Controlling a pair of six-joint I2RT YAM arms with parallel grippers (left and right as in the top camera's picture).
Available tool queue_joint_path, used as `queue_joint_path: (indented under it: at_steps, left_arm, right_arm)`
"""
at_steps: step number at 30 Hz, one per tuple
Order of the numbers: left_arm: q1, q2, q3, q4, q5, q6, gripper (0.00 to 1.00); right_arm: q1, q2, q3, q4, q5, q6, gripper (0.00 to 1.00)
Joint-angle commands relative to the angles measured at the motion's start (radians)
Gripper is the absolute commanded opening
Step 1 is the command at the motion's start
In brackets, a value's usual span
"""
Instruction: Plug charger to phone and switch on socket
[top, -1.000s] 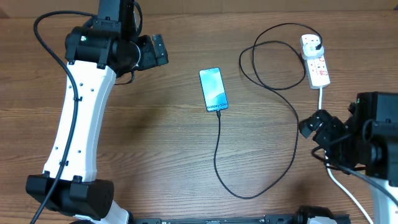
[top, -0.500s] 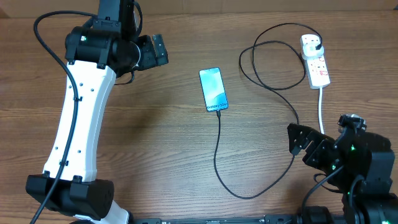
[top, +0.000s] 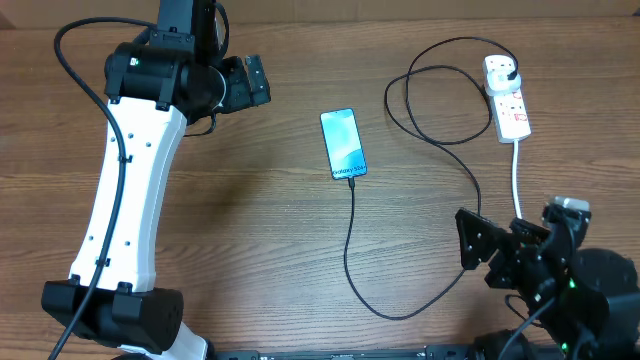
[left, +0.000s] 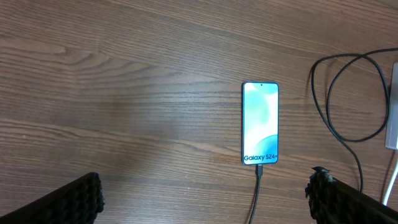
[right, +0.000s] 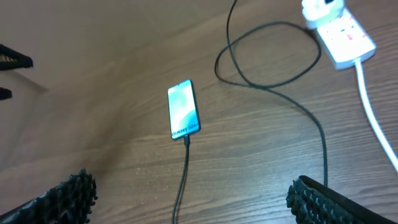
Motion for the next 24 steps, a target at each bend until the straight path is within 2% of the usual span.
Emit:
queue_joint_path:
  at_steps: [1, 8, 12, 24]
  left_arm:
    - [-0.007, -0.001, 0.006, 0.002, 0.003, -0.007, 1.00]
    - [-0.007, -0.001, 0.006, 0.002, 0.003, -0.007, 1.00]
    - [-0.007, -0.001, 0.006, 0.002, 0.003, -0.007, 1.00]
    - [-0.007, -0.001, 0.006, 0.002, 0.003, -0.007, 0.99]
  right_arm:
    - [0.002, -0.026, -0.004, 0.006, 0.027, -0.008, 1.00]
    - [0.002, -0.095, -0.018, 0.011, 0.039, -0.008, 1.00]
    - [0.002, -0.169, -0.089, 0.045, 0.041, -0.003, 1.00]
    - [0.003, -0.348, -0.375, 0.330, 0.042, -0.004, 1.00]
